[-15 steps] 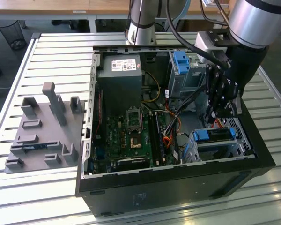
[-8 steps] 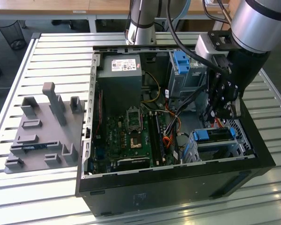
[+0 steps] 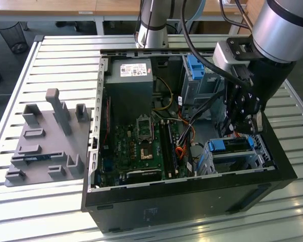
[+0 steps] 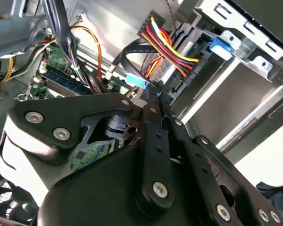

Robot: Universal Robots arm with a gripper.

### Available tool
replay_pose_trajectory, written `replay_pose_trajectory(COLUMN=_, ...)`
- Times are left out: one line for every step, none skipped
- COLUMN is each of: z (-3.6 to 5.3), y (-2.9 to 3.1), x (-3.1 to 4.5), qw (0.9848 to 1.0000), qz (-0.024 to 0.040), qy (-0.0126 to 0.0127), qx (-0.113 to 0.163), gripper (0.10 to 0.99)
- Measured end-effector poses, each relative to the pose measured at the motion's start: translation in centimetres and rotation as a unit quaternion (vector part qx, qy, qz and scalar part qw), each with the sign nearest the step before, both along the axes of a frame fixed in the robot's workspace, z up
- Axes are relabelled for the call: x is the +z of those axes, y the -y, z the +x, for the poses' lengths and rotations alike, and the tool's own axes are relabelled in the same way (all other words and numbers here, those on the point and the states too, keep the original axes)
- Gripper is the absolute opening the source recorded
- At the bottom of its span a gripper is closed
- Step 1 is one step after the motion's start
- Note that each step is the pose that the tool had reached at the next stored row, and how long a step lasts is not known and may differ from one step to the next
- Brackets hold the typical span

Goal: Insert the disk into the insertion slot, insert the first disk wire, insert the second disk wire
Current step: 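Insert the second disk wire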

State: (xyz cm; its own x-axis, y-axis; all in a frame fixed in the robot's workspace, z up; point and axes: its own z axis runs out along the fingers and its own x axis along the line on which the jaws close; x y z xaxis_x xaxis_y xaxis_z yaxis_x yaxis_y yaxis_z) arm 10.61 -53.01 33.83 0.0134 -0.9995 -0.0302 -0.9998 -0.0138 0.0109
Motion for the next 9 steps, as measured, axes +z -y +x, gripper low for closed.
replay_pose_trajectory(z=0.00, y=0.12, x=0.00, qw=1.0000, qz=0.0000, qy=0.0000, qx=0.000, gripper=0.149)
replay_pose_trajectory(z=0.00, y=0.24, x=0.00, qw=1.0000, qz=0.0000, qy=0.0000, qx=0.000, gripper=0.149)
replay_pose_trajectory(z=0.00, y=0.35, x=0.00, qw=1.0000, qz=-0.0001, qy=0.0000, qx=0.000, gripper=0.149)
replay_pose_trajectory(z=0.00, y=0.40, x=0.00, qw=1.0000, qz=0.0000, qy=0.0000, qx=0.000, gripper=0.149)
replay_pose_trajectory(z=0.00, y=0.40, x=0.00, qw=1.0000, qz=0.0000, qy=0.0000, qx=0.000, gripper=0.149)
replay_pose_trajectory(z=0.00, y=0.40, x=-0.01, qw=1.0000, qz=0.0000, qy=0.0000, qx=0.000, gripper=0.149)
replay_pose_trajectory(z=0.00, y=0.43, x=-0.03, qw=1.0000, qz=0.0000, qy=0.0000, qx=0.000, gripper=0.149)
replay_pose_trajectory(z=0.00, y=0.52, x=-0.04, qw=1.0000, qz=0.0000, qy=0.0000, qx=0.000, gripper=0.149)
replay_pose_trajectory(z=0.00, y=0.65, x=-0.05, qw=1.0000, qz=-0.0001, qy=0.0000, qx=0.000, gripper=0.149)
